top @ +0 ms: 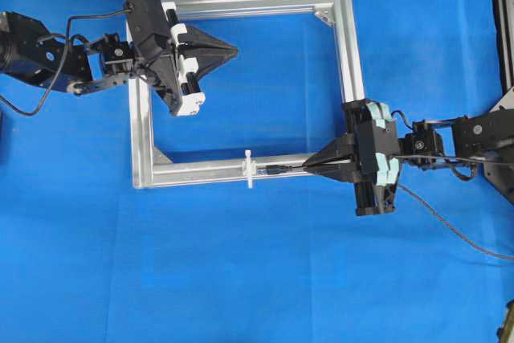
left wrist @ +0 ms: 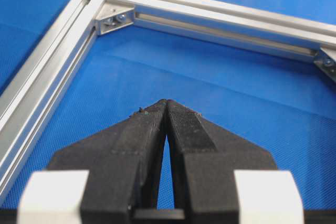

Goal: Insert the wire through the string loop located in the center.
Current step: 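Push the USB plug leftward through the white zip-tie loop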

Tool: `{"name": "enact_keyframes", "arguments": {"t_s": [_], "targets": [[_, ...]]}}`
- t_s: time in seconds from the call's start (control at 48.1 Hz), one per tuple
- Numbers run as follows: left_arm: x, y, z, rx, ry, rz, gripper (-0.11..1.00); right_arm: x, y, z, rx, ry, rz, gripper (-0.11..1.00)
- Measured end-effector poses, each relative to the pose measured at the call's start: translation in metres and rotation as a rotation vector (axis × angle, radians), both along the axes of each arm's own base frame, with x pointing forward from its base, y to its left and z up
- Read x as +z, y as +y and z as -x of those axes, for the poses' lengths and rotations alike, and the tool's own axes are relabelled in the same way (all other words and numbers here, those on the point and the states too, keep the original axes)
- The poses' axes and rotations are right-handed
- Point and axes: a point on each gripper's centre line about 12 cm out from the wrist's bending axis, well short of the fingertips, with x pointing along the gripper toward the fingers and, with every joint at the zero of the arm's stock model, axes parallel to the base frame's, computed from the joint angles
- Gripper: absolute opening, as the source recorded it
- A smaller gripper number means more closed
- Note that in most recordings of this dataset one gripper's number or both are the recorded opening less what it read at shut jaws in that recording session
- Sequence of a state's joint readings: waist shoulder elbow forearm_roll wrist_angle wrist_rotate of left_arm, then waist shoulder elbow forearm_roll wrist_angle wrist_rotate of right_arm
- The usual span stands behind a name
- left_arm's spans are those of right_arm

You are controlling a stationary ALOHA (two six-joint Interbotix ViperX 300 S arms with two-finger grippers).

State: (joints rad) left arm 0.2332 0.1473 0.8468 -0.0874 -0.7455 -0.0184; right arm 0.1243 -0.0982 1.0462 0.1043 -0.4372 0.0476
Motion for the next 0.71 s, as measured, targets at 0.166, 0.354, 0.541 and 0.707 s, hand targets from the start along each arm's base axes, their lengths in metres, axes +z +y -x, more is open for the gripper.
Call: {"name": "enact_keyframes", "arguments": {"t_s": [0.166,0.354,0.541,0.707], "targets": [[0.000,0.000,0.000,0.000,0.001,0.000,0.00,0.000,0.000,-0.001,0.000,-0.002,0.000,-0.04],[0.000,0.000,0.000,0.001,0.000,0.001,0.00,-0.004,0.001,-0.008,0.000,0.009,0.001,-0.04],[0.000,0.000,0.000,0.000,0.001,0.000,0.00,-0.006,0.003,-0.020,0.000,0.009,0.001,-0.04],[0.000,0.000,0.000,0.000,0.000,0.000,0.00,-0.008,0.004,-0.034,-0.001,0.009,0.002,-0.04]]}}
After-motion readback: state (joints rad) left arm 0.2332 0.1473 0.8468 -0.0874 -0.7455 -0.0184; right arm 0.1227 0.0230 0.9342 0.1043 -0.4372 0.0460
